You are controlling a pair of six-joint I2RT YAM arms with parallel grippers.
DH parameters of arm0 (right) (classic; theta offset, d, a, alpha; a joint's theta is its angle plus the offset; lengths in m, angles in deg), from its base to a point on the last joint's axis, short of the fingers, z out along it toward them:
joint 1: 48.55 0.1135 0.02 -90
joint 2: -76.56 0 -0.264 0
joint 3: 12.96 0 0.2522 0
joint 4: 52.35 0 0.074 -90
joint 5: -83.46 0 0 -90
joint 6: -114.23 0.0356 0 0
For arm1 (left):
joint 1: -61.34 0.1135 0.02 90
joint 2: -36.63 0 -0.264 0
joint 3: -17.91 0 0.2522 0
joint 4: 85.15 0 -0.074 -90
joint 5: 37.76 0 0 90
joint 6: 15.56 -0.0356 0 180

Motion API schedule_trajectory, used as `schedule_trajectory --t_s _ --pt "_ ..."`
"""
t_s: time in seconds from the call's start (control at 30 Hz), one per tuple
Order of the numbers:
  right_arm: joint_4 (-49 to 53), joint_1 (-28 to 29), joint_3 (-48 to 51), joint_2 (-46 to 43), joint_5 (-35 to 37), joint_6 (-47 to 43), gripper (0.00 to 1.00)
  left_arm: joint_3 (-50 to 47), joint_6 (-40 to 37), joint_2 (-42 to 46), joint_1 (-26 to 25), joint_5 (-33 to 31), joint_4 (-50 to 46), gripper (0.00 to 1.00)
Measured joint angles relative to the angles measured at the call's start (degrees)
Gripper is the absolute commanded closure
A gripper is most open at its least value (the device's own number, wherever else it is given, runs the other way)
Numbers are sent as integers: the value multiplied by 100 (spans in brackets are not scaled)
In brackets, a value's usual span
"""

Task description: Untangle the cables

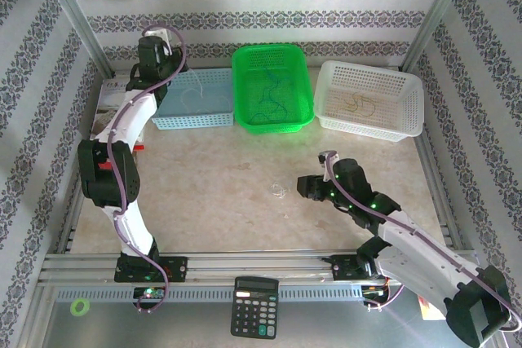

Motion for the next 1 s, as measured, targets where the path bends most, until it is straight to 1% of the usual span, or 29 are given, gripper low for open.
schedule_trajectory --t_s 0.03,0.1,0.27,0.3,0.33,0.43,0.57,0.73,0.87,1.0 --pt "2 13 0 48 0 -2 44 -107 -15 0 0 15 28 77" --pt "2 48 0 118 11 -2 44 -323 -33 2 0 35 70 65" --pt "-2 114 0 236 61 -2 44 -988 -83 85 4 46 114 20" --pt "-2 120 0 254 63 0 44 -1104 -85 133 11 33 107 9" --pt "-7 125 0 271 63 0 44 -1189 -92 184 15 22 96 0" --pt "-39 160 0 343 87 0 44 -1362 -79 433 55 24 79 0" --pt "-105 262 0 562 129 -2 44 -1504 -39 970 79 76 98 0" --pt "-245 415 -4 1040 181 -2 43 -1768 173 1714 79 341 160 0" --pt "-426 544 -87 1523 214 -2 43 -1915 315 2015 79 356 74 0" --pt "-678 632 -210 2002 234 -2 44 -2319 382 2306 37 310 26 0"
